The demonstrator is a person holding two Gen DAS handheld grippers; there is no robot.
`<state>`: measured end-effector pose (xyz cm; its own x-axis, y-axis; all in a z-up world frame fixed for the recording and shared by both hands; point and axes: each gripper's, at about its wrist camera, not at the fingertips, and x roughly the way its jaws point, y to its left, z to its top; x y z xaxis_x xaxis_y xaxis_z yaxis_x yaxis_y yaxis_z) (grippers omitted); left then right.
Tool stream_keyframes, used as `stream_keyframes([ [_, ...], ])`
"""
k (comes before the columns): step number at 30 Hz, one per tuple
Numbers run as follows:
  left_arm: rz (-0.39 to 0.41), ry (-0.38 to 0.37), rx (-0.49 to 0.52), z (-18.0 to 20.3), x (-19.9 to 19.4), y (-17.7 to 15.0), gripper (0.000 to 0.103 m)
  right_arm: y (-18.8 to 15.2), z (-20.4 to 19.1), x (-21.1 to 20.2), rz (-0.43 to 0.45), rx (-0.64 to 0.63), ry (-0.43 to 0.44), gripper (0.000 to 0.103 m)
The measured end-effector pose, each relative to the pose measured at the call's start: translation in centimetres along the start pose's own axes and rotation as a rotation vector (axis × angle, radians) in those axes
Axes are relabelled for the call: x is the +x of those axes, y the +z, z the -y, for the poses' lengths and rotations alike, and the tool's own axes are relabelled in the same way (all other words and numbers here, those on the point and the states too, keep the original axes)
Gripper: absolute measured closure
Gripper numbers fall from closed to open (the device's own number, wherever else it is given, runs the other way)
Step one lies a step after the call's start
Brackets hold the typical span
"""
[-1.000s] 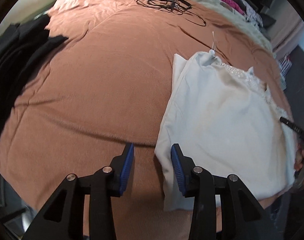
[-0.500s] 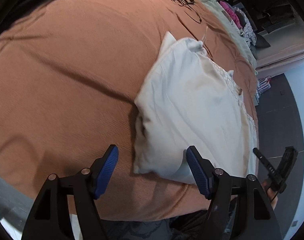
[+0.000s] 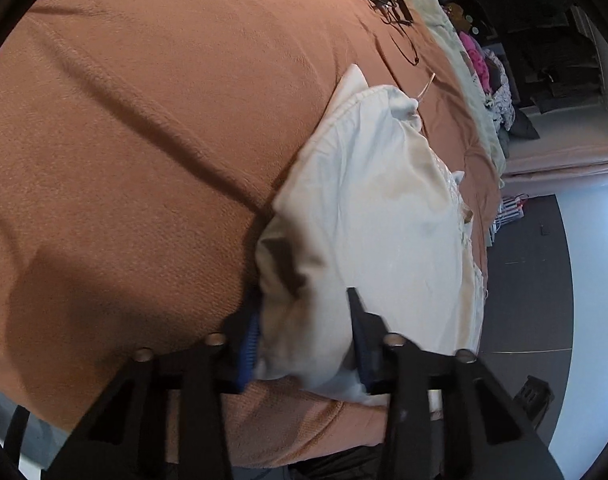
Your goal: Fold large clothes
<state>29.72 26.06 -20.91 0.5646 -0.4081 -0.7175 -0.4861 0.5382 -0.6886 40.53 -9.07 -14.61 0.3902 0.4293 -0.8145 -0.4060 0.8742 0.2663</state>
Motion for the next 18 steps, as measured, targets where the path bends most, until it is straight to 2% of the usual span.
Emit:
stream_keyframes([
  [2,0.021,-0.016,0.021,0.3,-0.6,-0.3,0.080,-0.6,-0.2,-0.1,-0.014,-0.010,-0.005,0.078],
  [5,0.066,-0.035,0.088,1.5,-1.9,-0.8,0.083,-1.6,-0.3,-0.2,-0.036,-0.001,0.011,0.081],
  [11,0.106,-0.089,0.125,3.0,-3.5,-1.3,0.085,-3.0,-0.7,-0.1,-0.065,-0.035,0.027,0.083],
  [18,0.118,-0.068,0.161,4.3,-3.6,-1.0,0.085,-2.2,1.1,3.3,-0.104,-0.002,-0.016,0.090],
])
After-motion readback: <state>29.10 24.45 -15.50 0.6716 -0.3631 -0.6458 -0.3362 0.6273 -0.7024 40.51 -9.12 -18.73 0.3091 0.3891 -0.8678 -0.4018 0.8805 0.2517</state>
